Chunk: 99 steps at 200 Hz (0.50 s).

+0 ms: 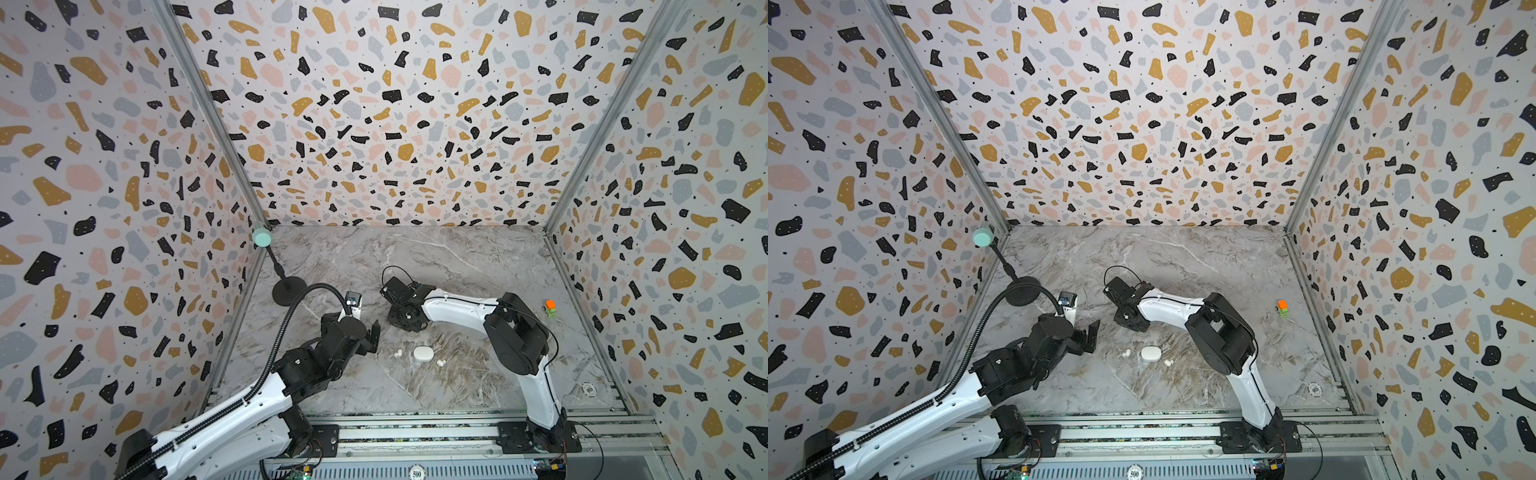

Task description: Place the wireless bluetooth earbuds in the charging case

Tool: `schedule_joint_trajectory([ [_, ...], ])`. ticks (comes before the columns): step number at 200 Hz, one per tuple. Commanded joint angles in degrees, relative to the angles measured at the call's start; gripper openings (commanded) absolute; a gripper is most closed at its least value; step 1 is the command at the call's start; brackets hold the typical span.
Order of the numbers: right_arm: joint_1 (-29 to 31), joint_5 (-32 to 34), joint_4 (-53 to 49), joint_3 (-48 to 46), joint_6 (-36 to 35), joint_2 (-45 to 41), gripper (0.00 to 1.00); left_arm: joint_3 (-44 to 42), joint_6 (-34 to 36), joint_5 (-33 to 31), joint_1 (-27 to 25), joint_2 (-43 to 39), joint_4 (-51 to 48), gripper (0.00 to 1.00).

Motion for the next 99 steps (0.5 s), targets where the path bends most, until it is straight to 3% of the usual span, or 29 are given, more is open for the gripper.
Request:
schedule_joint_trajectory([
  [1, -0.2, 0.2, -2.2, 1.4, -0.9, 0.3, 0.21, -0.5, 0.5, 0.1, 0.2, 0.0, 1.7, 1.0],
  [99, -0.3, 0.8, -1.9, 2.1, -2.4, -0.5, 0.16, -0.5, 0.5, 0.1, 0.2, -0.2, 1.8, 1.0],
])
